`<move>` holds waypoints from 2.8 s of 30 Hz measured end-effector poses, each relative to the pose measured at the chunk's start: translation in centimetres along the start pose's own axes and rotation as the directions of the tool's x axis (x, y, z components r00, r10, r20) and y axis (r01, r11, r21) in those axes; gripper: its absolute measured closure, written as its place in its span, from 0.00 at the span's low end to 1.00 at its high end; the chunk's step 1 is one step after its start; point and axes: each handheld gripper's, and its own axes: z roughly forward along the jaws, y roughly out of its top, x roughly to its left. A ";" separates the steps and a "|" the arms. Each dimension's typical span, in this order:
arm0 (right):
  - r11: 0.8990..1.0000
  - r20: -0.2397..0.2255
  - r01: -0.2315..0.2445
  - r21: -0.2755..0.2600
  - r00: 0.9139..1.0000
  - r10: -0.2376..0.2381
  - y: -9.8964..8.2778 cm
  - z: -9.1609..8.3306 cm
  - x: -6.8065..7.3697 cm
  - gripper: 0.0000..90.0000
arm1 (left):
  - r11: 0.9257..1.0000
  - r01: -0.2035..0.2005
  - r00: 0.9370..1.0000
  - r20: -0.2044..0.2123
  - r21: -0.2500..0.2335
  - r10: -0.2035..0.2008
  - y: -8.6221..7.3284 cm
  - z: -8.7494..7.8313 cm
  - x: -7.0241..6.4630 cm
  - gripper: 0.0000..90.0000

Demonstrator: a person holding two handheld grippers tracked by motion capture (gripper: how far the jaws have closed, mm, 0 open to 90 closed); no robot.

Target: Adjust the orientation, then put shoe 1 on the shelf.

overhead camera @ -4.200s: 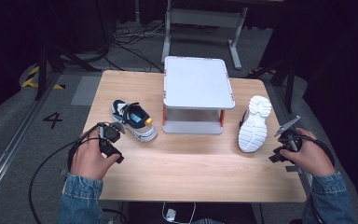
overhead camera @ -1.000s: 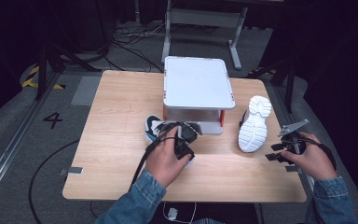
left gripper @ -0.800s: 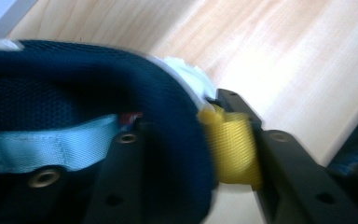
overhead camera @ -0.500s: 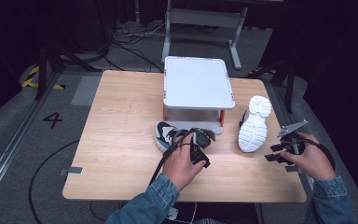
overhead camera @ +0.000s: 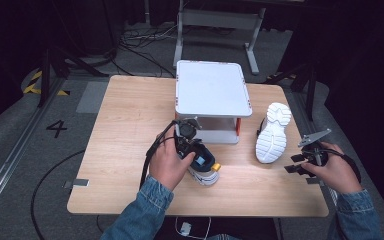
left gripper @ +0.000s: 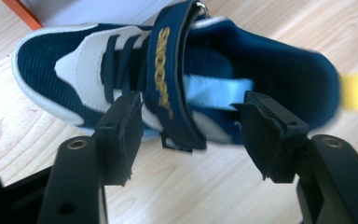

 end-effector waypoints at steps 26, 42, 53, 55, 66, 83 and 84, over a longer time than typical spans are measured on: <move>1.000 0.007 -0.023 0.005 1.000 0.023 -1.3 -0.3 0.3 0.49 | 0.962 -0.273 0.962 0.030 -0.004 0.273 2.0 -0.4 -0.8 0.82; 0.999 0.017 -0.034 0.003 0.999 0.034 -2.3 -0.7 0.3 0.48 | 0.845 -0.534 0.839 0.141 0.020 0.526 3.4 2.3 -1.3 0.60; 1.000 0.002 -0.003 0.002 1.000 0.003 -0.8 -0.2 0.3 0.48 | 0.923 -0.379 0.916 0.173 0.074 0.362 0.4 -2.3 -4.5 0.56; 1.000 0.000 0.009 -0.001 1.000 -0.009 -0.4 -0.1 0.4 0.48 | 0.911 -0.399 0.907 0.192 0.105 0.375 -0.4 -2.2 -6.3 0.56; 0.999 -0.004 0.039 -0.004 0.999 -0.039 0.6 0.0 0.7 0.48 | 0.851 -0.446 0.883 0.289 0.276 0.369 -1.1 5.1 -8.4 0.70; 1.000 0.019 0.000 -0.002 1.000 0.000 -1.1 -0.7 0.9 0.48 | 0.856 -0.502 0.865 0.098 0.126 0.492 2.4 1.8 -3.5 0.79; 1.000 0.022 -0.006 0.002 1.000 0.005 -1.4 -0.8 1.0 0.48 | 0.852 -0.507 0.862 0.099 0.132 0.497 2.6 2.2 -2.9 0.79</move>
